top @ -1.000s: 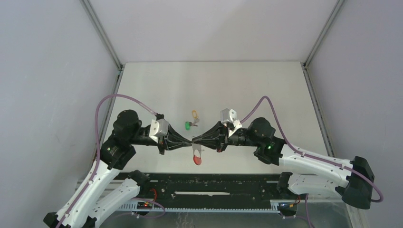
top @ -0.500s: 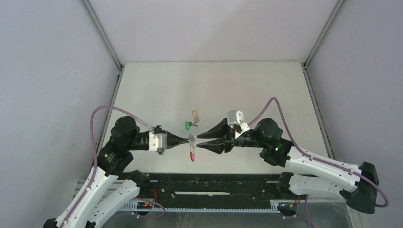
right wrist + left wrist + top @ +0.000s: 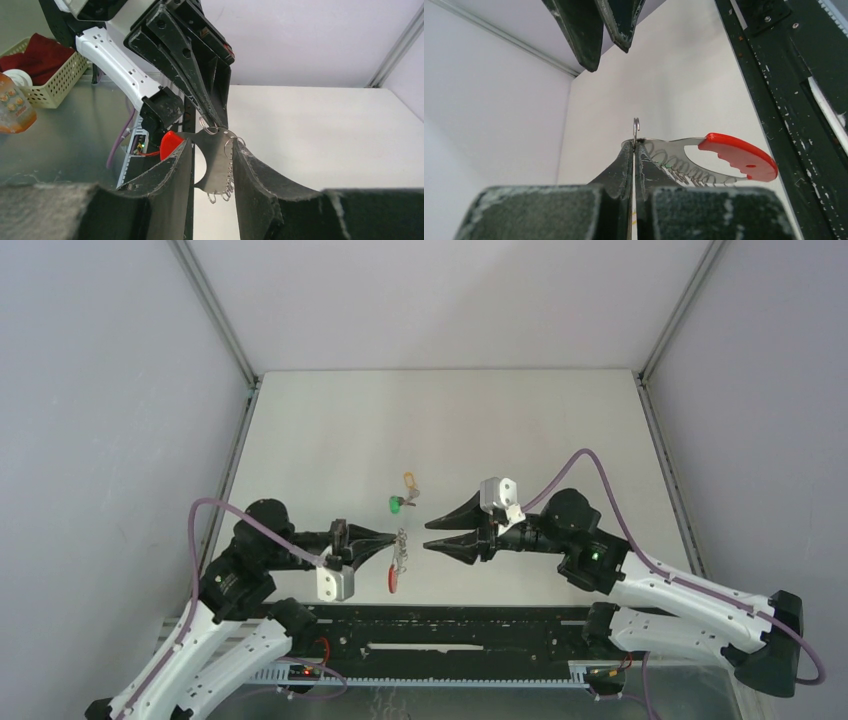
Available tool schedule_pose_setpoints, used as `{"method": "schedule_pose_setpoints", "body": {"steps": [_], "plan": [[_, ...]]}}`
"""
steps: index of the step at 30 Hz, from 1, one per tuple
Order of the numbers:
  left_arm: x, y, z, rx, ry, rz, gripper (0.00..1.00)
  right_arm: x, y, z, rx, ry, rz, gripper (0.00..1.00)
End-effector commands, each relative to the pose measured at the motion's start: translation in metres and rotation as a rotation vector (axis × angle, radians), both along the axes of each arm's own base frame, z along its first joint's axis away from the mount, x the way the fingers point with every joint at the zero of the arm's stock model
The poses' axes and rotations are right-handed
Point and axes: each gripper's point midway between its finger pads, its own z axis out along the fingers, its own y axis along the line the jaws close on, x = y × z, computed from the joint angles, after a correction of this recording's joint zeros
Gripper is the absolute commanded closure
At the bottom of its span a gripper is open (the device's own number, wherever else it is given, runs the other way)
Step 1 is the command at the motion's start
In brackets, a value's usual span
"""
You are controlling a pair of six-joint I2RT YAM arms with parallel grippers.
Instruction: Put the keys on the keyring
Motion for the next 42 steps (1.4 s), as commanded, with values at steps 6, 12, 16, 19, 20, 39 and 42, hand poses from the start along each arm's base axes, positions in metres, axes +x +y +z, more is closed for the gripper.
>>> {"method": "schedule_pose_setpoints", "body": {"steps": [6,12,16,19,20,39,42], "plan": [[0.001,0.004,-0.004,0.045,-0.169,-0.009,1.00,-0.001,0.009,0.015,-0.018,-0.075,0.012,0.57],[-0.002,0.005,-0.009,0.076,-0.252,-0.035,1.00,-0.007,0.019,0.009,-0.062,-0.106,0.023,0.57],[-0.002,0.005,-0.011,0.093,-0.264,-0.034,1.00,-0.009,0.026,0.006,-0.096,-0.143,0.011,0.57],[-0.002,0.005,-0.013,0.109,-0.212,-0.027,1.00,-0.009,0.030,0.004,-0.129,-0.184,-0.010,0.57],[-0.002,0.004,-0.011,0.105,-0.178,-0.020,1.00,-0.009,0.032,0.003,-0.144,-0.198,-0.018,0.57],[0.100,0.042,-0.063,0.037,0.580,0.582,1.00,0.130,-0.013,-0.033,-0.164,0.329,-0.570,0.42],[0.116,0.058,-0.070,0.045,0.527,0.657,1.00,0.146,-0.009,-0.070,-0.269,0.345,-0.617,0.41]]}}
